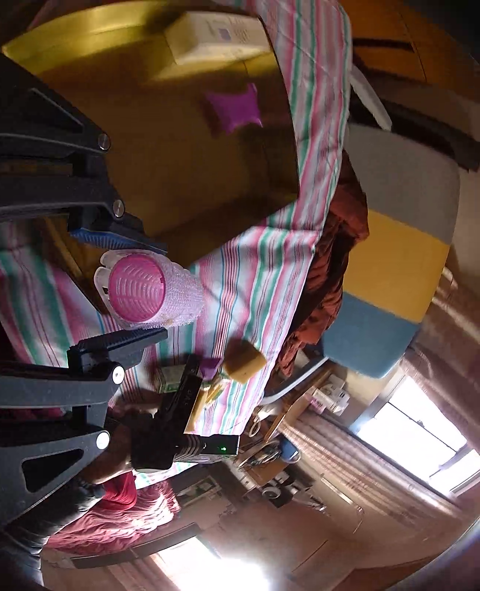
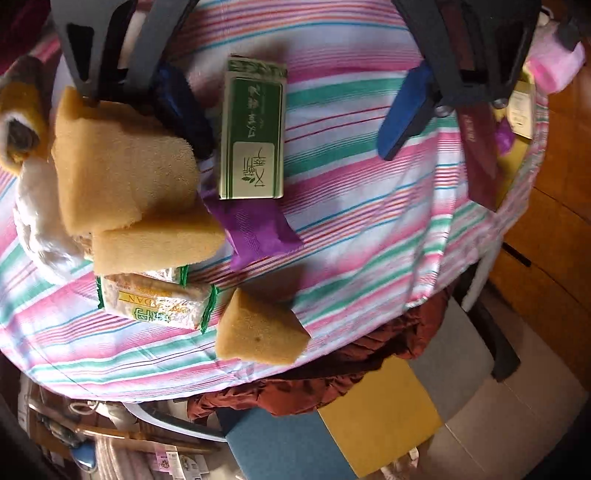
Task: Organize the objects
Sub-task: 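Grasp the pink hair roller with the left gripper while the right grasps the green oil box, then place the pink roller in the tray with the left gripper while the right places the green box beside it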
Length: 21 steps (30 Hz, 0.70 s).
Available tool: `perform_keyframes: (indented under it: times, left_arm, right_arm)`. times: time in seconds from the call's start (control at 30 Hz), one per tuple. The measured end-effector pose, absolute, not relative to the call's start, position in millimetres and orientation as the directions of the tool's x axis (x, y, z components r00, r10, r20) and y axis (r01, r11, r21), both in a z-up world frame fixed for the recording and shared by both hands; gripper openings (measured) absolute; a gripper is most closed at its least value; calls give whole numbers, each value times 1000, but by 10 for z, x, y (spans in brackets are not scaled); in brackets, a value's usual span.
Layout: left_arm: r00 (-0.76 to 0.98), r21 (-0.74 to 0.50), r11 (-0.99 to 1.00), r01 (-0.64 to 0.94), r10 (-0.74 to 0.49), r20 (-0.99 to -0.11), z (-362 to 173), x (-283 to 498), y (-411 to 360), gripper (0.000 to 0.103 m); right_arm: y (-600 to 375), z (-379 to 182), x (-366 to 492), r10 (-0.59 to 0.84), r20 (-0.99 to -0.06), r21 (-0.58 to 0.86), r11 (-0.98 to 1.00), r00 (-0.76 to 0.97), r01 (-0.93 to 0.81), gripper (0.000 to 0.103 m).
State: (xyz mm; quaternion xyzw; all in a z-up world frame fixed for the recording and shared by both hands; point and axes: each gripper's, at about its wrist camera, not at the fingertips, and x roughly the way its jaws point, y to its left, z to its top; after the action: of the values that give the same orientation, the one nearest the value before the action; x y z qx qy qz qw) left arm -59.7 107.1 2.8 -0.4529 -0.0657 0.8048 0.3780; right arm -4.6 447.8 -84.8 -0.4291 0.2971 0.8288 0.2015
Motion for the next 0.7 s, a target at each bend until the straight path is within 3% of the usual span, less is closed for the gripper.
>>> perform_keyframes:
  times: [0.07,0.13,0.43,0.7]
  left_arm:
    - [-325,-453,-735,-505,648,-689,-32,-587,834,38]
    - [-344,-454,-764,-458,623,-703,-108,-600,624,38]
    - [-399,-417,-849,-325,522,-754,-341,-589,76,38]
    - [-454,-359,-891,-278,452,-768,-338,-504,-152,38]
  right_arm:
    - [4479,-920,-89,82,-848,289,-757,-524,-586,39]
    - [4478,-962,-84,106,-853,252,-774,-511,-581,33]
    - [4433,-789,91,45,-819,305,-809,-572,-502,32]
    - [3880,-346,85,-59,-750,346,-884,-659,-314,32]
